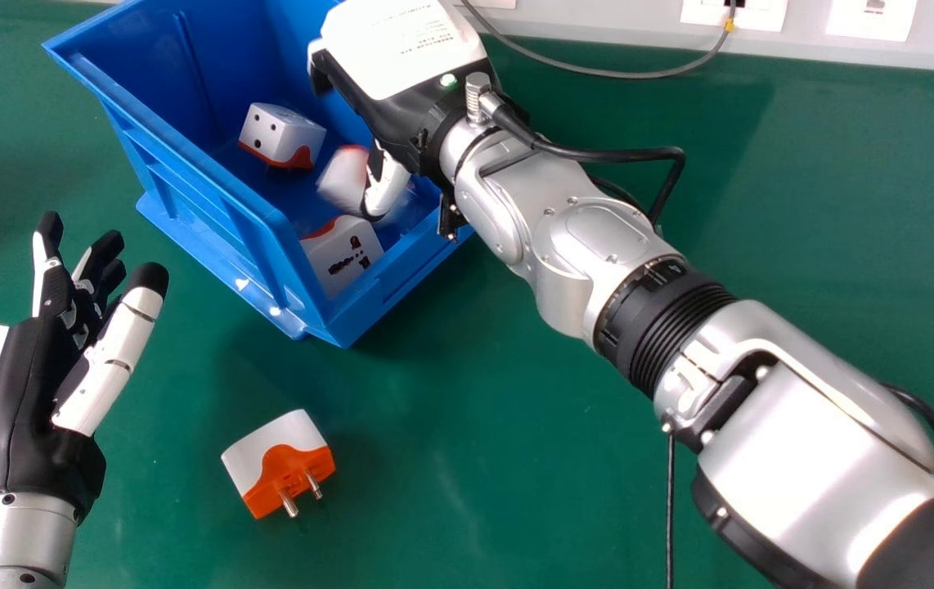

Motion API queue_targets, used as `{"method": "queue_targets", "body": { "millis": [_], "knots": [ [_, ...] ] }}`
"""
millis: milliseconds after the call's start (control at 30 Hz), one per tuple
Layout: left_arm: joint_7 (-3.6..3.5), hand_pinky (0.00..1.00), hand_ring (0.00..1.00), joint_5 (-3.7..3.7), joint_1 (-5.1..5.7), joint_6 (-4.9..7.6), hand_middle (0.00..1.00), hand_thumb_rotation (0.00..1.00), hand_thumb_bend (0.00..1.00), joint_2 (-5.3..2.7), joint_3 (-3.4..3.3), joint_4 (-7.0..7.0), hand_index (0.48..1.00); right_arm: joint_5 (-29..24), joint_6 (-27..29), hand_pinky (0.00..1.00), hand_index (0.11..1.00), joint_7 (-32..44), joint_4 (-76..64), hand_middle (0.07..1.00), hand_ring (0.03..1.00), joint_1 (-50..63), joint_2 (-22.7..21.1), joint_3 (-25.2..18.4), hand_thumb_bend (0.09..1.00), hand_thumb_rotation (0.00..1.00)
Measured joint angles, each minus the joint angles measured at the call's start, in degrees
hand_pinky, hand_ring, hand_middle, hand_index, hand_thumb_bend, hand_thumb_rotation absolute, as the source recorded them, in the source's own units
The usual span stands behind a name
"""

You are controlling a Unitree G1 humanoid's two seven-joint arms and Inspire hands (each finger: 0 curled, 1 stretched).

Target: Pick all objects and put in blue box

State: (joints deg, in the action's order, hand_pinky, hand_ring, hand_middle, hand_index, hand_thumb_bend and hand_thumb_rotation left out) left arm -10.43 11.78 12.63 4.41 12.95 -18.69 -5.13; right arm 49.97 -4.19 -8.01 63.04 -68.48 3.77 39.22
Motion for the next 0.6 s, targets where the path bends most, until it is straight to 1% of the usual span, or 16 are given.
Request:
{"method": "queue_targets", "body": {
  "millis": [33,100,133,200,433,500,533,600],
  "knots": [
    [-0.1,0.95,0.97,0.0,-0.02,0.03,0.96,0.53,0.49,0.0,-0.01,0.01,0.928,0.0,-0.1,0.83,0.881,0.0,-0.1,0.893,0.876,0.0,0.0,0.0,0.738,0.27],
    [-0.27,0.95,0.97,0.0,-0.1,0.1,0.96,0.54,0.49,0.0,-0.01,0.06,0.927,-0.1,-0.1,0.89,0.924,0.0,-0.3,0.932,0.921,0.2,0.0,0.0,0.768,0.34],
    [-0.34,0.95,0.97,0.0,-0.18,0.14,0.96,0.54,0.49,0.0,-0.01,0.12,0.927,-0.1,-0.1,0.89,0.924,-0.1,-0.5,0.932,0.921,0.3,-0.1,-0.1,0.768,0.34],
    [-0.35,0.95,0.97,0.0,-0.31,0.19,0.96,0.54,0.49,0.0,-0.02,0.14,0.926,-0.2,-0.1,0.93,0.952,-0.7,-0.8,0.956,0.949,0.8,-0.2,-0.1,0.787,0.38],
    [-0.31,0.96,0.97,-0.07,-0.78,0.22,0.96,0.54,0.5,0.0,-0.05,0.58,0.925,-0.7,0.1,0.97,0.981,-2.5,-3.2,0.983,0.98,3.0,-1.3,-0.5,0.808,0.42],
    [-0.23,0.96,0.97,-0.23,-0.9,0.26,0.96,0.54,0.5,0.0,-0.04,0.75,0.925,-0.7,-0.1,0.98,0.988,-3.0,-4.9,0.989,0.987,4.4,-1.9,-0.6,0.813,0.42],
    [-0.13,0.96,0.97,-0.45,-0.99,0.3,0.96,0.54,0.5,0.0,-0.04,0.91,0.925,-0.7,-0.2,0.99,0.99,-3.2,-5.7,0.991,0.99,5.0,-2.1,-0.7,0.814,0.43],
    [-0.09,0.96,0.97,-0.56,-1.05,0.31,0.96,0.53,0.5,0.0,-0.04,1.13,0.924,-0.7,-0.3,0.99,0.992,-3.6,-7.7,0.993,0.992,6.2,-2.7,-0.9,0.815,0.43]
  ]
}}
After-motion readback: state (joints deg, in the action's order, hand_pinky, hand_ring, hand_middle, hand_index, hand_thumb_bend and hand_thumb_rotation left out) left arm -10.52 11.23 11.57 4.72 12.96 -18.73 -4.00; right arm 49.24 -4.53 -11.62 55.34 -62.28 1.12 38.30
